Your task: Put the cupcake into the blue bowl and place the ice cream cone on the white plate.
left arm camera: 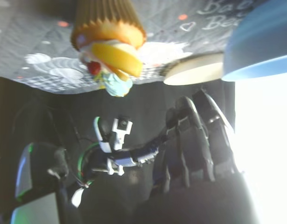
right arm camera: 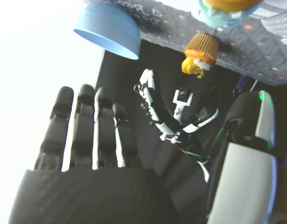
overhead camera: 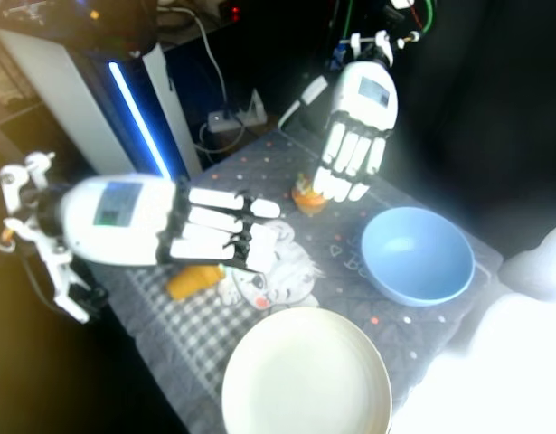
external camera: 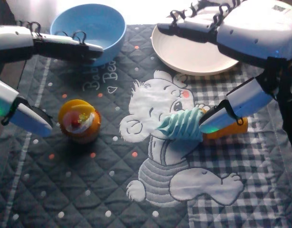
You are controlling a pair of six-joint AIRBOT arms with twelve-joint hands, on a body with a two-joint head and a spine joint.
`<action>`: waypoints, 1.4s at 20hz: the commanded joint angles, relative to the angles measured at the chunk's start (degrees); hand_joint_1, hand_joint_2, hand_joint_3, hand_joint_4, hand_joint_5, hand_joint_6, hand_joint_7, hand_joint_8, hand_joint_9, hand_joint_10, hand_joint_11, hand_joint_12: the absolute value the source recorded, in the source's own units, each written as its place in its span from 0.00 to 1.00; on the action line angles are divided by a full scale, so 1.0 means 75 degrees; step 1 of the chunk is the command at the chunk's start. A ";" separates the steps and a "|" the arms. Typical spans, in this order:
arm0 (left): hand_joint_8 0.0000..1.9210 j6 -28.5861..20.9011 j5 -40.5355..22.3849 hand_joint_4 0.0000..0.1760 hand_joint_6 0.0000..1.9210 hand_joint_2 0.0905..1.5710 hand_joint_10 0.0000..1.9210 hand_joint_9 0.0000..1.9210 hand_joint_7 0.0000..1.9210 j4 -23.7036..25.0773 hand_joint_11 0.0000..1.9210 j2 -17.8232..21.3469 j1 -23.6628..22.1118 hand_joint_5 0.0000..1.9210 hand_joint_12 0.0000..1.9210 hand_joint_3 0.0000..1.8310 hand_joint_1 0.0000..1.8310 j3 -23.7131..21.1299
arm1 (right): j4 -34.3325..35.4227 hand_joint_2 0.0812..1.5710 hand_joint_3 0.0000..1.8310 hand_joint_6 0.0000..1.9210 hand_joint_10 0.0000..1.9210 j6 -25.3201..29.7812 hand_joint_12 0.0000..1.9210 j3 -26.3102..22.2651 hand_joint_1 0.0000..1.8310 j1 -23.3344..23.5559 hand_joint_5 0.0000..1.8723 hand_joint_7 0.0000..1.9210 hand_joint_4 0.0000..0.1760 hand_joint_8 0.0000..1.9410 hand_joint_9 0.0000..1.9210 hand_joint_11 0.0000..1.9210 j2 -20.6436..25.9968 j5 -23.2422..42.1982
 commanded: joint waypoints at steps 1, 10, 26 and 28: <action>0.00 0.0135 -0.0575 0.00 0.00 0.45 0.00 0.16 0.14 -0.0778 0.13 0.0075 -0.0049 0.07 0.13 0.00 0.43 -0.0046 | 0.0334 0.37 0.00 0.00 0.00 0.0023 0.30 0.0027 0.39 0.0114 0.06 0.15 0.09 0.00 0.13 0.01 0.0013 0.1085; 0.00 0.1960 -0.1551 0.00 0.00 0.43 0.00 0.14 0.13 -0.3166 0.13 0.0740 0.0799 0.07 0.06 0.00 0.47 -0.0679 | 0.1465 0.44 0.01 0.00 0.00 0.0012 0.36 -0.0141 0.35 -0.0400 0.06 0.16 0.00 0.00 0.15 0.03 0.0025 0.2339; 0.00 0.2962 -0.2229 0.14 0.00 0.42 0.00 0.16 0.14 -0.4517 0.16 0.0573 0.1850 0.07 0.05 0.00 0.42 -0.1014 | 0.2973 0.38 0.00 0.00 0.01 -0.0278 0.19 -0.0601 0.44 -0.2381 0.09 0.17 0.00 0.00 0.16 0.08 0.0259 0.3417; 0.01 0.2934 -0.2179 0.08 0.00 0.41 0.01 0.18 0.16 -0.4532 0.16 0.0474 0.1875 0.08 0.05 0.00 0.41 -0.0951 | 0.3013 0.37 0.00 0.00 0.01 -0.0271 0.20 -0.0572 0.44 -0.2489 0.09 0.19 0.00 0.01 0.18 0.10 0.0259 0.3404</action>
